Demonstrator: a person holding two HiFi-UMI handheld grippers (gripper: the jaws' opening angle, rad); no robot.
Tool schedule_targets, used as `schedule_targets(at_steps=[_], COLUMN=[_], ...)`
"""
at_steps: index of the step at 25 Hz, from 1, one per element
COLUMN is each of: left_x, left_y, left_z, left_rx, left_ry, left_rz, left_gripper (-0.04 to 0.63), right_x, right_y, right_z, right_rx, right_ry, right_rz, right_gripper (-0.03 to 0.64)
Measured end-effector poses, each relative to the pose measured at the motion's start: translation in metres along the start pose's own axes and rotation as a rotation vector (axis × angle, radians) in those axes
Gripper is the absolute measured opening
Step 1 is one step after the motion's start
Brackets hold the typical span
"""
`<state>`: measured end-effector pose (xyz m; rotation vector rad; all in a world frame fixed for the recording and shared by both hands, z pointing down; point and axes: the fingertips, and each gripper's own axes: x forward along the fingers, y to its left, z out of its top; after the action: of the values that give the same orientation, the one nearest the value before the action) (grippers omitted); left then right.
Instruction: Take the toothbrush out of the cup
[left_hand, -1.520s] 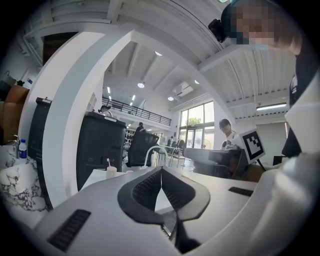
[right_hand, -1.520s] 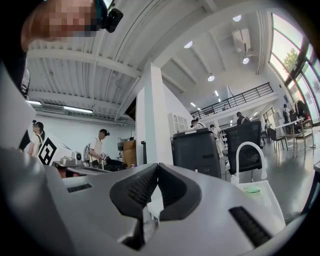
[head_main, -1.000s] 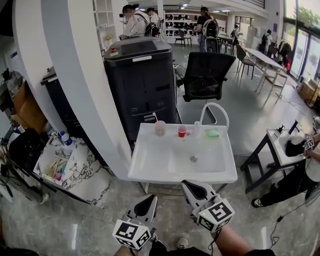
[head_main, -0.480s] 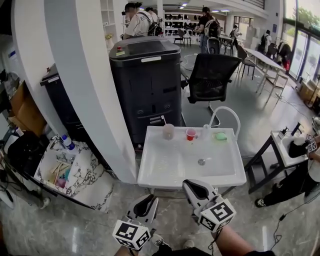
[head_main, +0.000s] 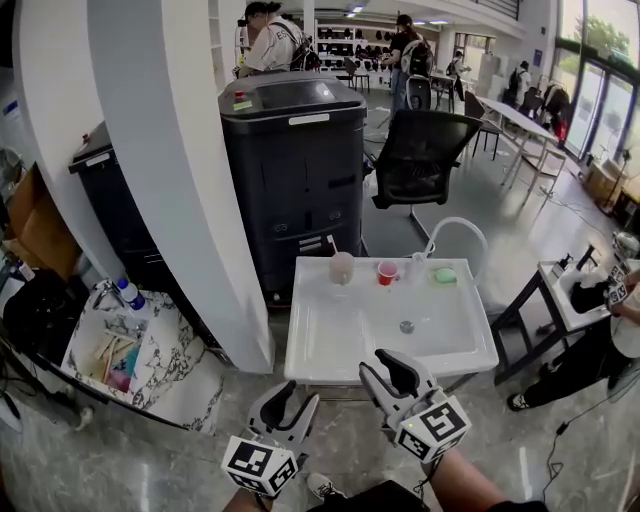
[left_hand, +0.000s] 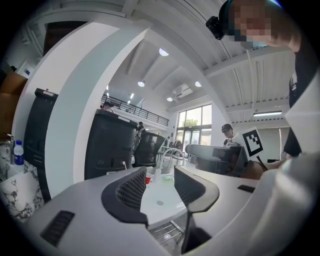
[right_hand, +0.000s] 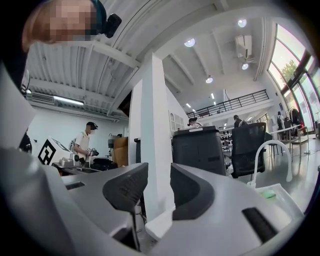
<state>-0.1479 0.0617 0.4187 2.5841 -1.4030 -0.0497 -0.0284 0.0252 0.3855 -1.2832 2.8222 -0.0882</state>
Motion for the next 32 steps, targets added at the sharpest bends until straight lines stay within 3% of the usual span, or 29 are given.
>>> schedule_targets(at_steps=[16, 32], left_x=[0.028, 0.127], left_y=[0.019, 0.019], left_z=[0.005, 0.002], left_rx=[0.02, 0.008], left_ry=[0.01, 0.034], left_rz=[-0.032, 0.012], left_gripper=[0.199, 0.2], right_x=[0.017, 0.047], right_y=[-0.037, -0.132], right_z=[0.01, 0.009], right_rx=[-0.026, -0.01], right_ry=[-0.02, -0.008], right_rz=[-0.069, -0.027], right_gripper=[0.164, 0.164])
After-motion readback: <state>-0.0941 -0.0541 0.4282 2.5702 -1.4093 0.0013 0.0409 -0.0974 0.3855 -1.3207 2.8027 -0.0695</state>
